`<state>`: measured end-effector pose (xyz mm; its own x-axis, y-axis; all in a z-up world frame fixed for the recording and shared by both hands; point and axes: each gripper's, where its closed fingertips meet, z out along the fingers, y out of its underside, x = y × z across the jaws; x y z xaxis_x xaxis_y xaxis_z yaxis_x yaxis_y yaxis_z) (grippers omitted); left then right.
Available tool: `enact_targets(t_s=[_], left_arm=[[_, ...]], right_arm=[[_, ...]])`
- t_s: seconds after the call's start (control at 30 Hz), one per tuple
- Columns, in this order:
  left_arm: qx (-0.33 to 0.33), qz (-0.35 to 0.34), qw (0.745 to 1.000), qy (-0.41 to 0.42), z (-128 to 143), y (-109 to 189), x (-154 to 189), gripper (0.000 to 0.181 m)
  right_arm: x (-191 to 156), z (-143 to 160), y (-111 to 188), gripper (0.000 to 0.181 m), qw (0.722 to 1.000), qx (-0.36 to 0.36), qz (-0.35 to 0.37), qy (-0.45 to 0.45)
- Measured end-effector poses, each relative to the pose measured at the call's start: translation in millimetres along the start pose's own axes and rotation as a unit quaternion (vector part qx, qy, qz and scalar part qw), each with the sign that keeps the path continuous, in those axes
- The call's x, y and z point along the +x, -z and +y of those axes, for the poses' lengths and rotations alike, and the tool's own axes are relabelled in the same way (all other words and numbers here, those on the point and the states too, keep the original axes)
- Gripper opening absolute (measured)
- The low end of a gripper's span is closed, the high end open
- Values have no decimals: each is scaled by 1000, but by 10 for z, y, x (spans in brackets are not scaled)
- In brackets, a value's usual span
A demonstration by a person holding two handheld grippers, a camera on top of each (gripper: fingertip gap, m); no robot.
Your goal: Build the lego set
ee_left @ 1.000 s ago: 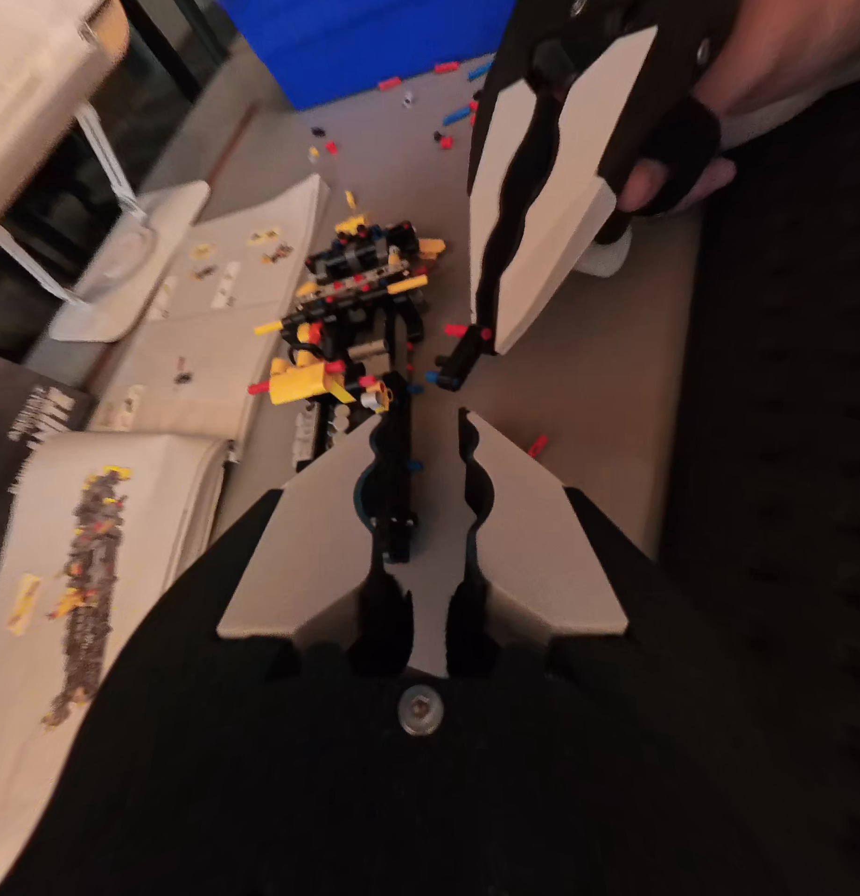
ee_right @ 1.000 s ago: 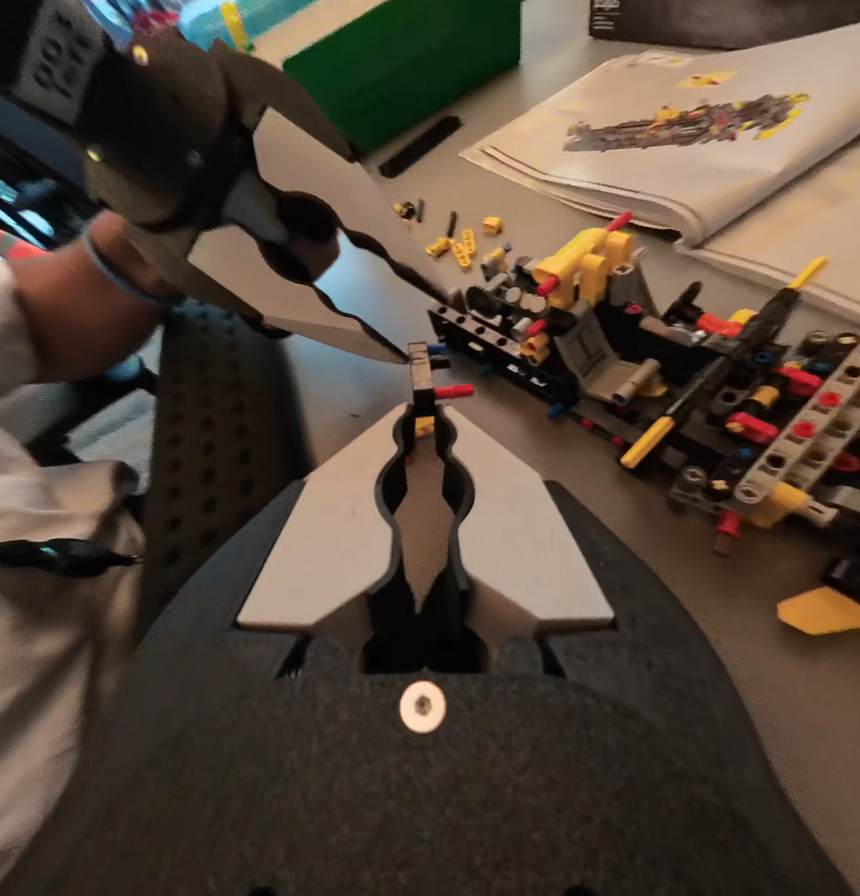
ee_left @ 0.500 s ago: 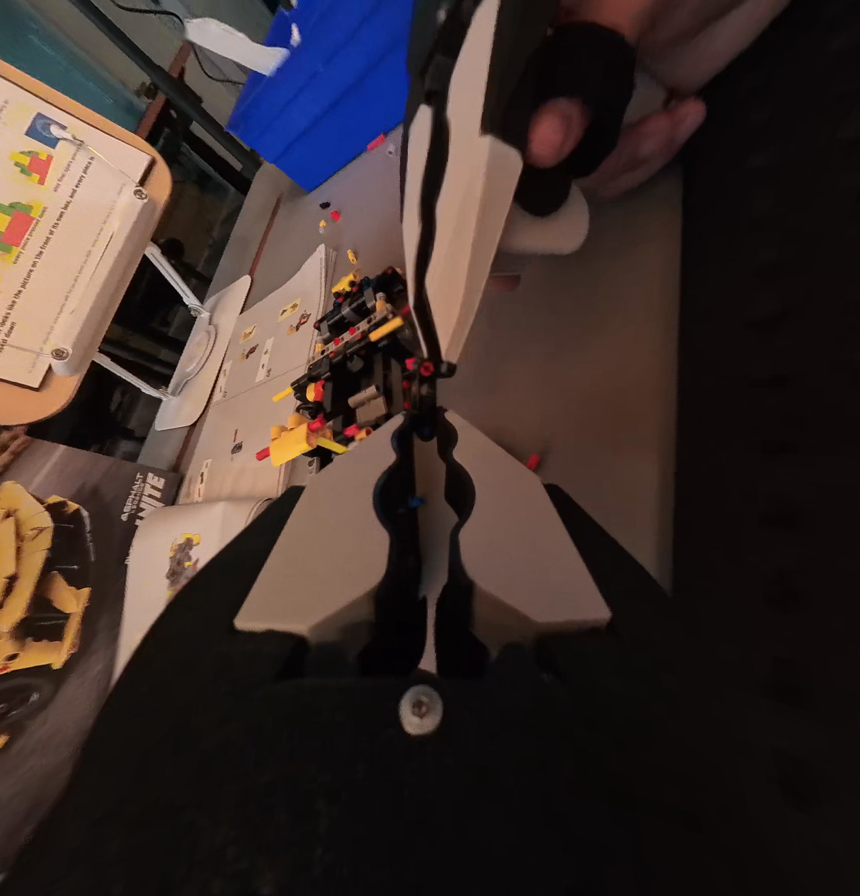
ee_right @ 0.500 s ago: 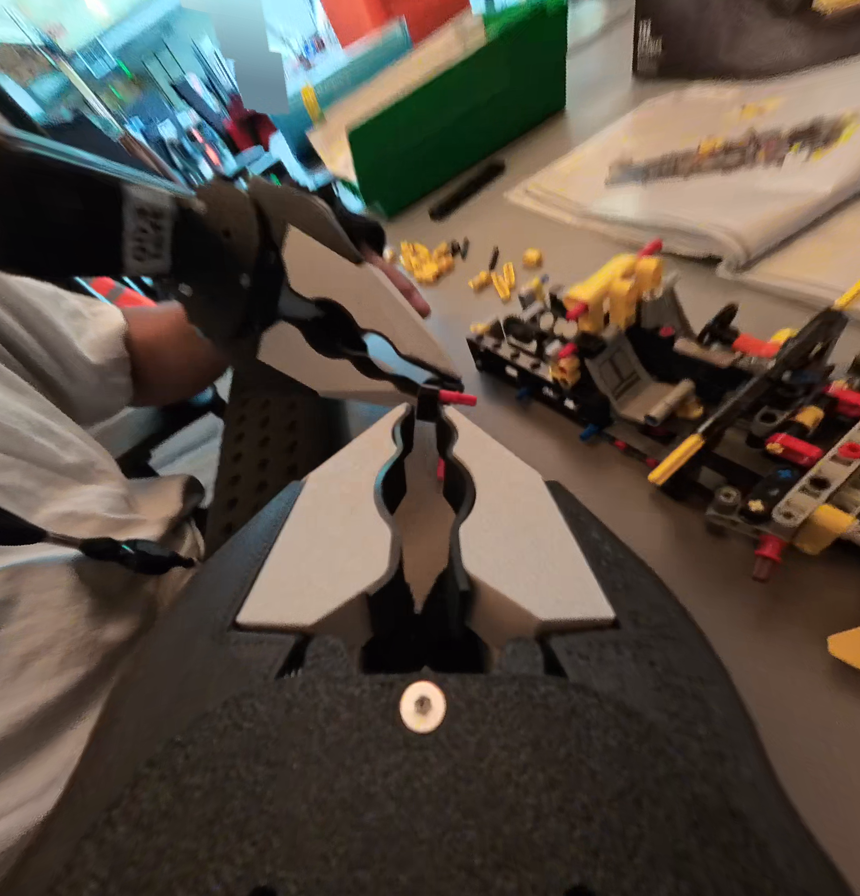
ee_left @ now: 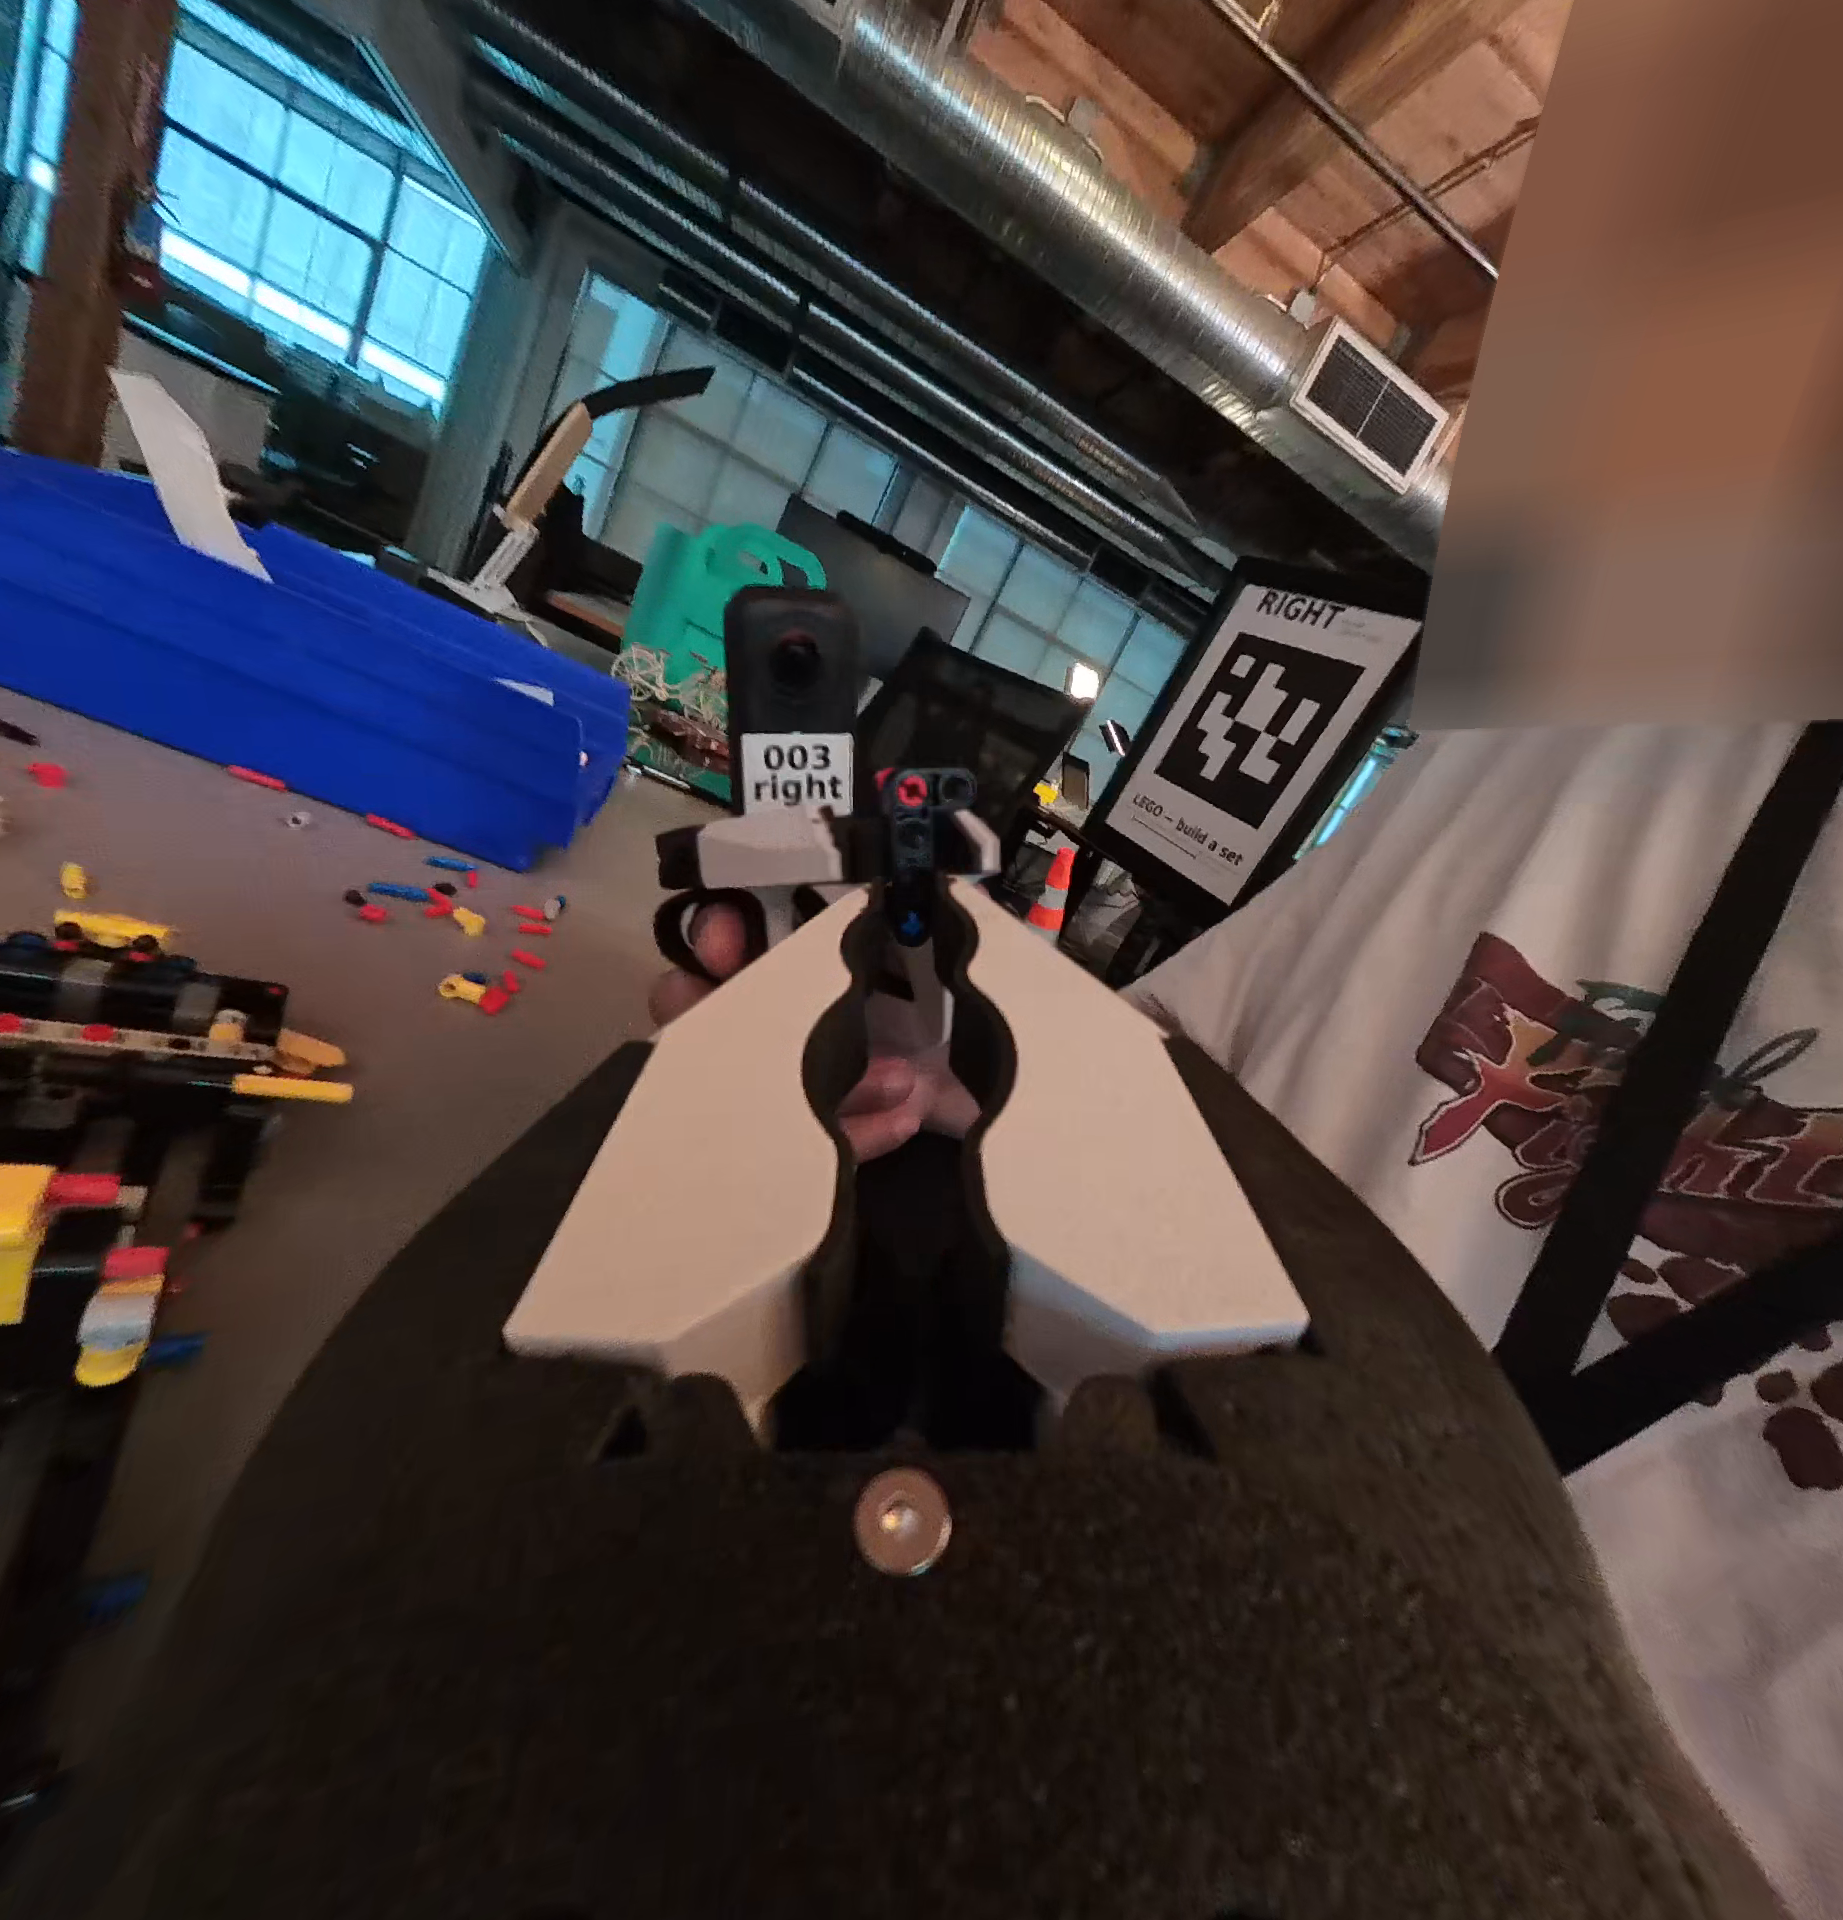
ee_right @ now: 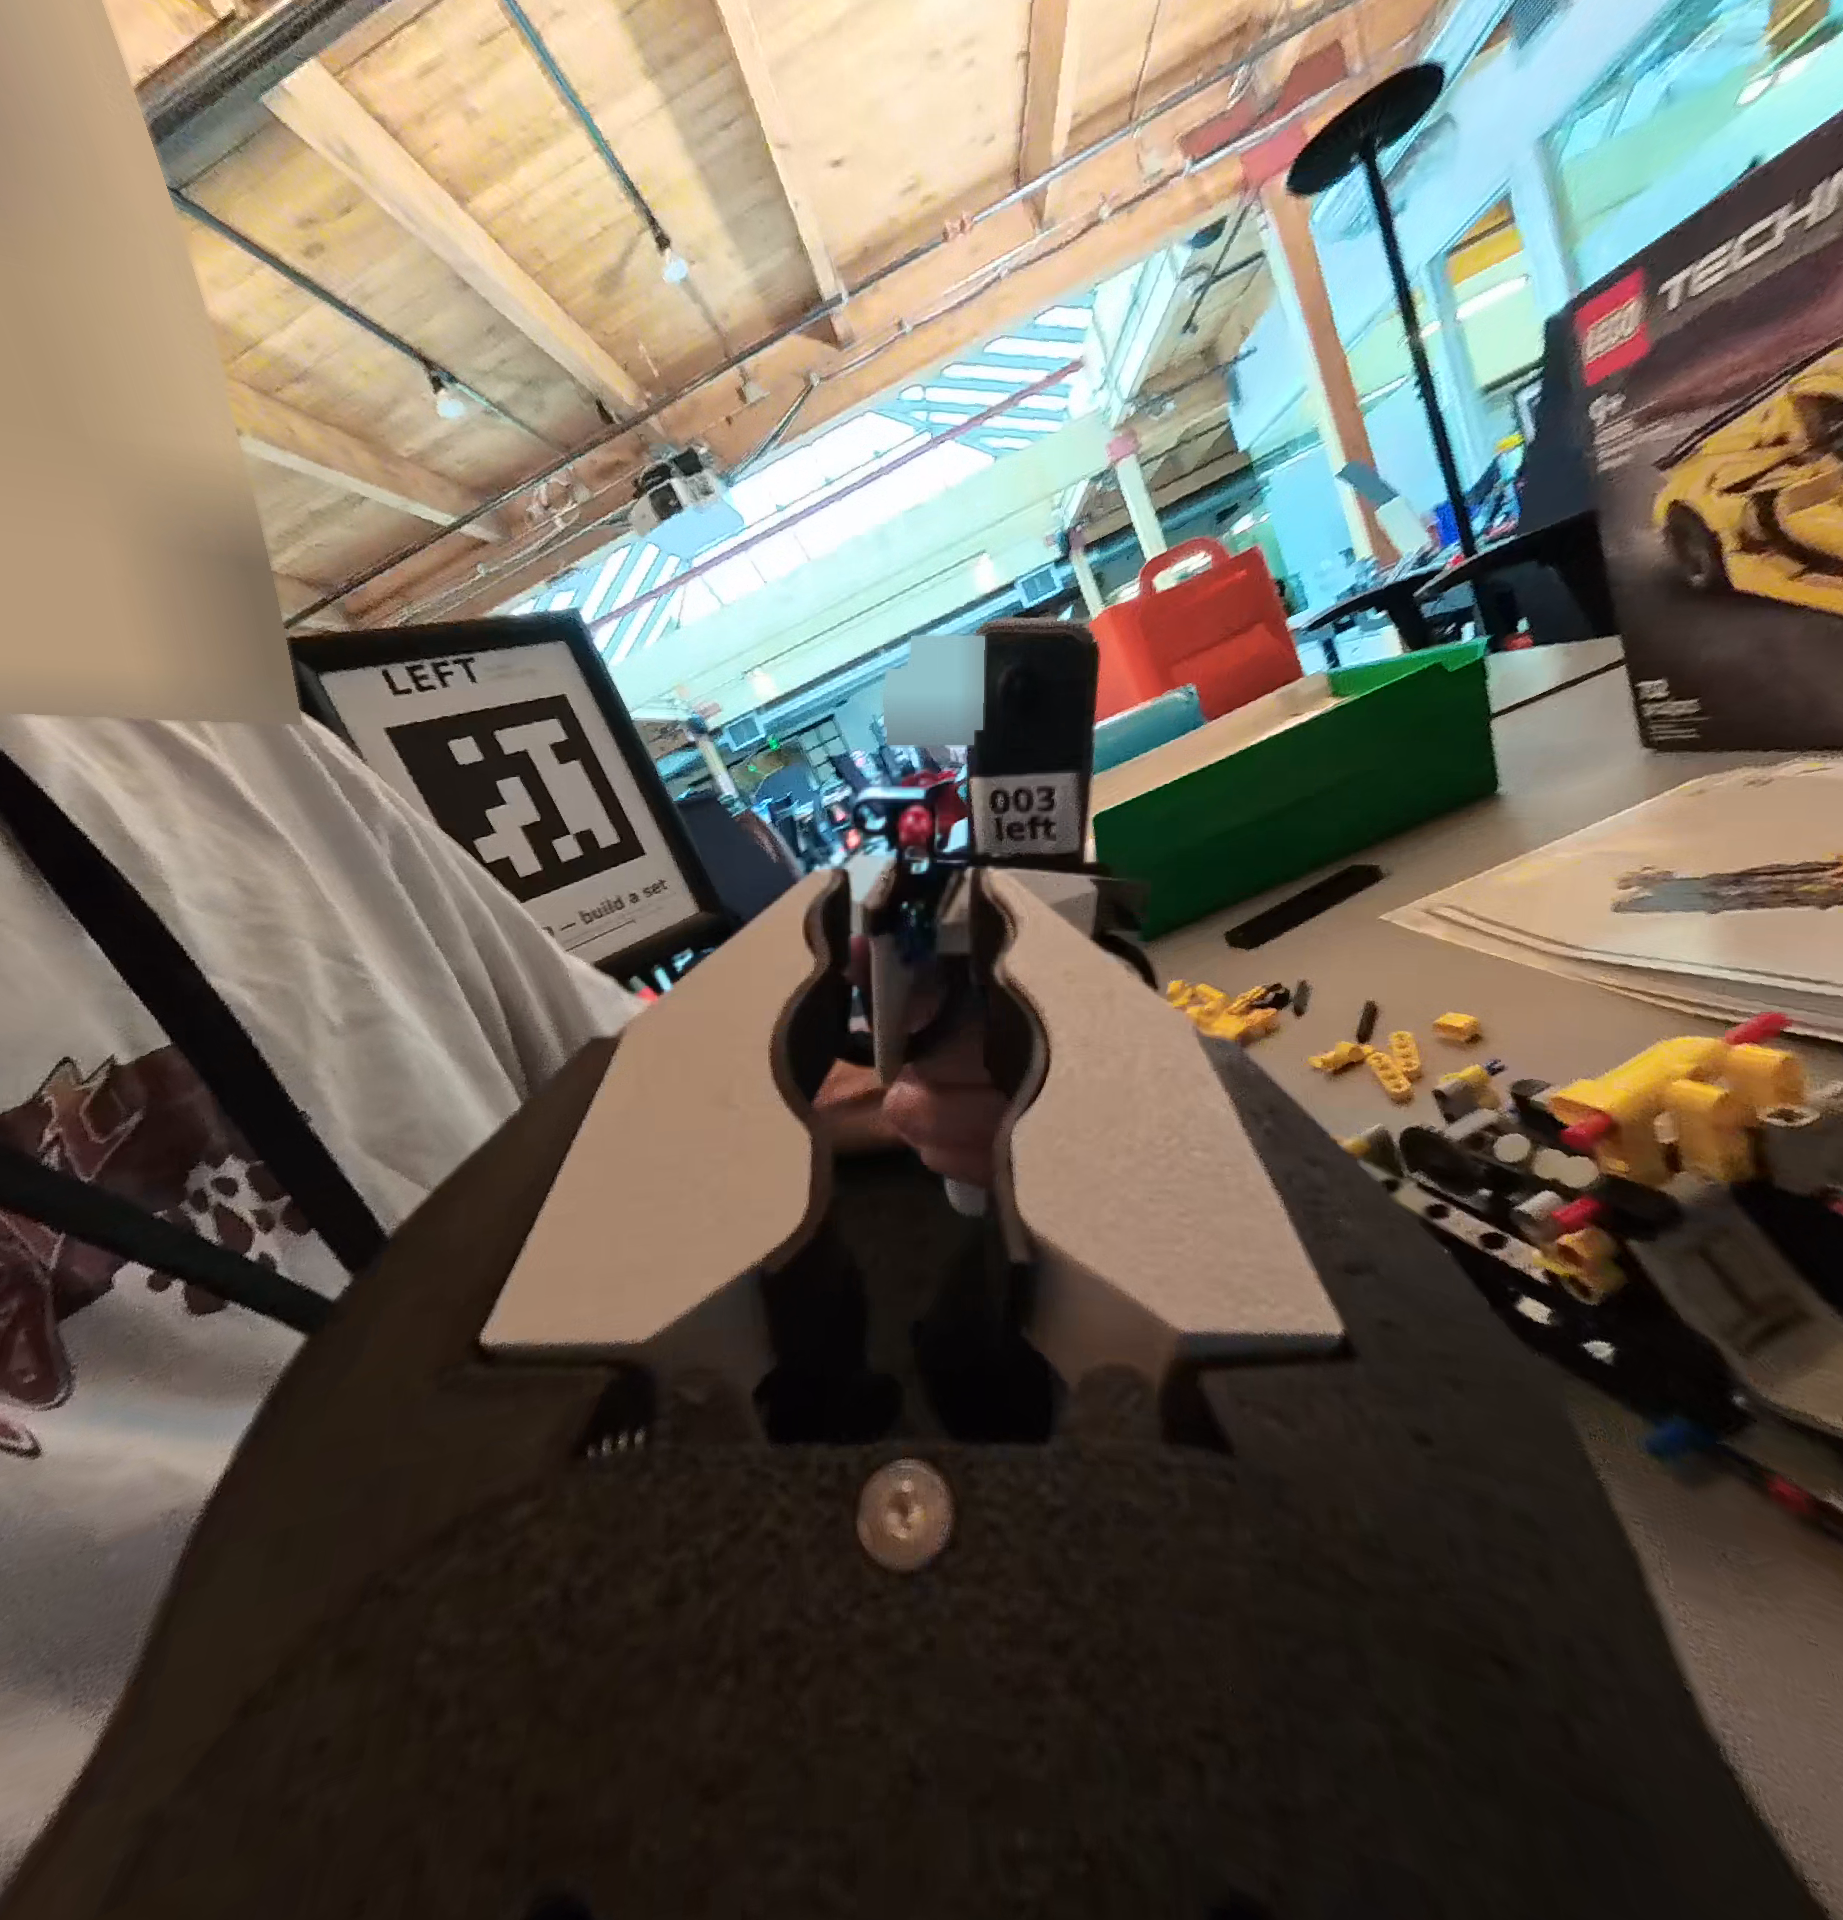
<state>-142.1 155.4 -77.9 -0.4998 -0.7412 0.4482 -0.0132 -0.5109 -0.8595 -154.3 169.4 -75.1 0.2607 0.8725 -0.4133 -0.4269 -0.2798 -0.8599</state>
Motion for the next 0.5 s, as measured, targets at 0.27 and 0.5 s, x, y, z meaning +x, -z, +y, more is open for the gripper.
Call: enact_targets(t_s=[0.27,0.5], left_arm=[[-14,18,999,42,84,-39,-12,8],[-54,-41,998,16,147,54,-183,9]], right_arm=[[10,7,63,7,1000,-5,3,-3],[133,43,139,6,998,-33,48,15]])
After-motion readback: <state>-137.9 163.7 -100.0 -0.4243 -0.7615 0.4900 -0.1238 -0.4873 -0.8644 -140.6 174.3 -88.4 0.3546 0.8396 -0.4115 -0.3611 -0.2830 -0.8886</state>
